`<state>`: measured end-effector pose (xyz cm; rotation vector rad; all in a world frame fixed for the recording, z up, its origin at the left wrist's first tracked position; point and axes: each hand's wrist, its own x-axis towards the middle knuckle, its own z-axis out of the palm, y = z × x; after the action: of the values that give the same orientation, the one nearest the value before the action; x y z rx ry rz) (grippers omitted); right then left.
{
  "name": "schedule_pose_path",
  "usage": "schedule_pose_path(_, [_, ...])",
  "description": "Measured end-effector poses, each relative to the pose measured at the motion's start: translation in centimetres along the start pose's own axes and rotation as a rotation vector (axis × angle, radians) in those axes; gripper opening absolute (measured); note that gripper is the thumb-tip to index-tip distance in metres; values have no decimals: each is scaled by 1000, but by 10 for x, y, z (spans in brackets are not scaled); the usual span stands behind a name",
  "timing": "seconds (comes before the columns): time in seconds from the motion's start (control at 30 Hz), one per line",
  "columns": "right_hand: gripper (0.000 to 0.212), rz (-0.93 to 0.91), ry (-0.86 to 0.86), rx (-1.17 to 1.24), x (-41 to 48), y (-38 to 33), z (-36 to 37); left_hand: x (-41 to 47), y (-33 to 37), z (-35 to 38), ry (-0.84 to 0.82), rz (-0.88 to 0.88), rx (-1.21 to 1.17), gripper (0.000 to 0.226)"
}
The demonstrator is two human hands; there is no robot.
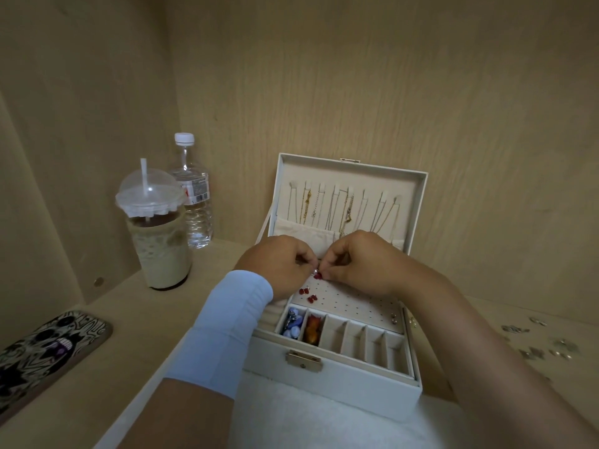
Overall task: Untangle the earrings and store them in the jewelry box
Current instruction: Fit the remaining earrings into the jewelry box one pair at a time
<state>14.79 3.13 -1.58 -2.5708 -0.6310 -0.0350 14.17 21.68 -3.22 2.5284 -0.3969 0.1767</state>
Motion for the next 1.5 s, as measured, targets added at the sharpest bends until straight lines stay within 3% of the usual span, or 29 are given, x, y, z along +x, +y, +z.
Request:
schedule_pose_path(0.3, [10, 19, 182, 187, -43, 22, -51, -13, 23, -6, 99, 38, -4, 18])
schedule_pose_path(0.47, [16, 161, 116, 44, -90, 56, -62, -19, 76, 4, 107, 167, -60, 14])
schedule_pose_path(0.63, [22, 267, -29, -135, -104, 83, -46, -5, 131, 36, -32, 242, 26, 13])
schedule_pose_path(0.87, [14, 177, 30, -267, -97, 86, -26, 0, 130, 67, -68, 251, 230, 23])
schedule_pose_path(1.07, [10, 222, 108, -54, -95, 100, -32, 3, 117, 71, -52, 254, 115, 19])
schedule_pose_path(1.17, [12, 209, 220, 271, -96, 101, -44, 1, 118, 70, -24, 240, 4, 23])
schedule_pose_path(1.3, [15, 228, 168, 640, -102, 91, -50, 2, 121, 69, 90, 218, -178, 21])
schedule_pose_path(1.43, [13, 231, 118, 754, -100, 90, -46, 4, 119, 64, 130, 222, -225, 16])
schedule_pose_path(1.5, [13, 251, 139, 642, -99, 91, -42, 6, 116, 61, 138, 195, -209, 12])
